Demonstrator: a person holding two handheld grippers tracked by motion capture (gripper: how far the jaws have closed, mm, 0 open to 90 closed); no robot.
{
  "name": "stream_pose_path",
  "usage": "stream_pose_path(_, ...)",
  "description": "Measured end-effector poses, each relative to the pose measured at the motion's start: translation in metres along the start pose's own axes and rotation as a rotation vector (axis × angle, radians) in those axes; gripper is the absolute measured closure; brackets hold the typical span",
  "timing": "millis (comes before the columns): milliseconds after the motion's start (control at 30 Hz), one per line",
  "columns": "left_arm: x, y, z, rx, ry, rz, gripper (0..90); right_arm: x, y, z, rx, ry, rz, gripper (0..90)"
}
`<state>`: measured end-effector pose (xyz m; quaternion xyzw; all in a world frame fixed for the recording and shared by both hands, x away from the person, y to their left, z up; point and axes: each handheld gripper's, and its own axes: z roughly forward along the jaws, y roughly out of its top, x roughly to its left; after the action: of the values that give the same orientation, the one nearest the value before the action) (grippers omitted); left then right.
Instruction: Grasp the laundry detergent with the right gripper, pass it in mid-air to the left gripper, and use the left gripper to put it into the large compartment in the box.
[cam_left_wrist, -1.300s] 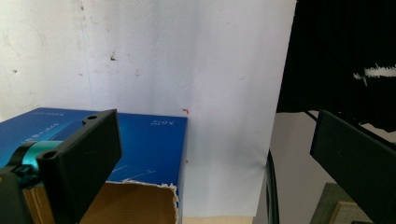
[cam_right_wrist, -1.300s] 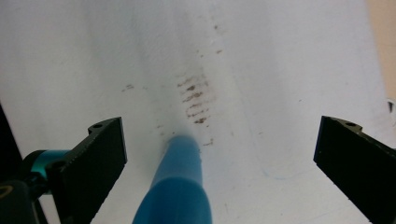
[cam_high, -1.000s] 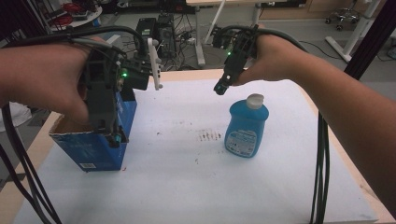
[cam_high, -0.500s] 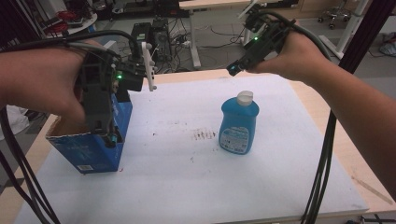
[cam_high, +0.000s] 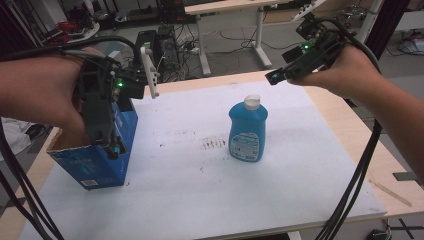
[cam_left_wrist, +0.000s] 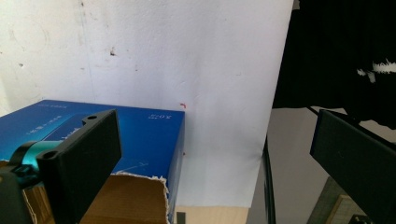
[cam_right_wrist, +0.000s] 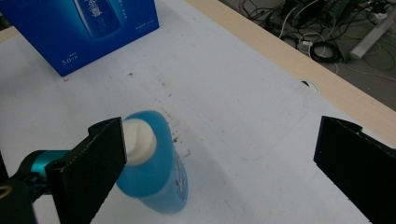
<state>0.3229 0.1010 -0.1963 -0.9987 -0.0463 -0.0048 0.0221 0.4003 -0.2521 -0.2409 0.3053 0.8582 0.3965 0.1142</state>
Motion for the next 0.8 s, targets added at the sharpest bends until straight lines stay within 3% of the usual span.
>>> stream_pose_path(400, -0.001, -0.003, -0.001, 0.001, 0.006, -0.014, 2.1, 0.008, -0.059, -0.028, -0.04, 0.017, -0.006, 1.7)
stream_pose_path(600, -0.001, -0.002, 0.0, -0.003, 0.008, -0.011, 2.1, 0.012, -0.08, -0.022, -0.064, 0.045, -0.01, 1.6)
stream_pose_path(800, 0.003, -0.003, 0.004, 0.011, 0.011, -0.011, 2.1, 0.02, -0.109, -0.004, -0.13, 0.056, -0.004, 1.6)
